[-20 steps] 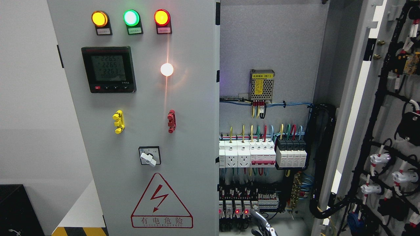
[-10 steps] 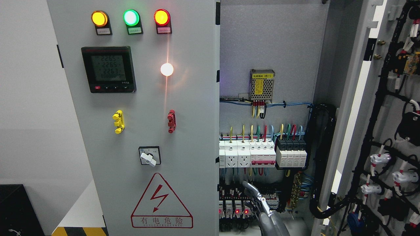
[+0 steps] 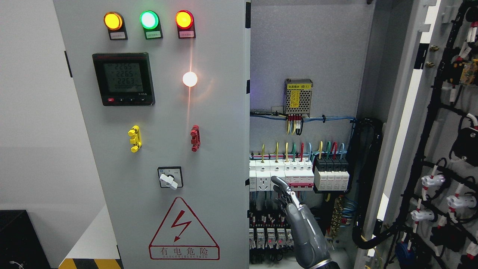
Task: Open door with both hands
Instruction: 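Raise the right hand into the cabinet toward the white circuit breakers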
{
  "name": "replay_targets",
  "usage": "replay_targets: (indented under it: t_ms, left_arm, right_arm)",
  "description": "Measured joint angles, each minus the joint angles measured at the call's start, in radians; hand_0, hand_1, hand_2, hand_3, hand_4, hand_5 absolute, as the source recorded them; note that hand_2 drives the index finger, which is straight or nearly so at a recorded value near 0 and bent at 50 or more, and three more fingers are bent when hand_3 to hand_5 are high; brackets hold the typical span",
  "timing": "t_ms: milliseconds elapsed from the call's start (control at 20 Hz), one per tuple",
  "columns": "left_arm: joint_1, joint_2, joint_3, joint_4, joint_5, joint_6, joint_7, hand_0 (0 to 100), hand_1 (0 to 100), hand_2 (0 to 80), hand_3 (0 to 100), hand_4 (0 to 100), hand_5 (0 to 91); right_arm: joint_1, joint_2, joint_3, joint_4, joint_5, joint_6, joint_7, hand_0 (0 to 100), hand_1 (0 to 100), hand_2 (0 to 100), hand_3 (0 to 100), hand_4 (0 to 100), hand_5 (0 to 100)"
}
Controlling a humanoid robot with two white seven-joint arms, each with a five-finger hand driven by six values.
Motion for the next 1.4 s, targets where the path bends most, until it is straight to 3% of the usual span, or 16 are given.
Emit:
replay_targets:
  t_ms: [952,1403]
  left_arm:
    - [0.000,0.000,0.000,0.000,0.000,0.000,0.000,0,0,0.0,0,0,0.0]
    - [0.000,0.000,0.000,0.000,0.000,0.000,0.000,0,0,0.0,0,0,0.0]
  right_arm:
    - [-0.182,0.013,-0.030,0.193,-0.028,0.030,0.008,19,0,0,0,0,0]
    - [-0.227,0.011,-0.030,0.227,-0.125,0.089,0.012,19,0,0,0,0,0]
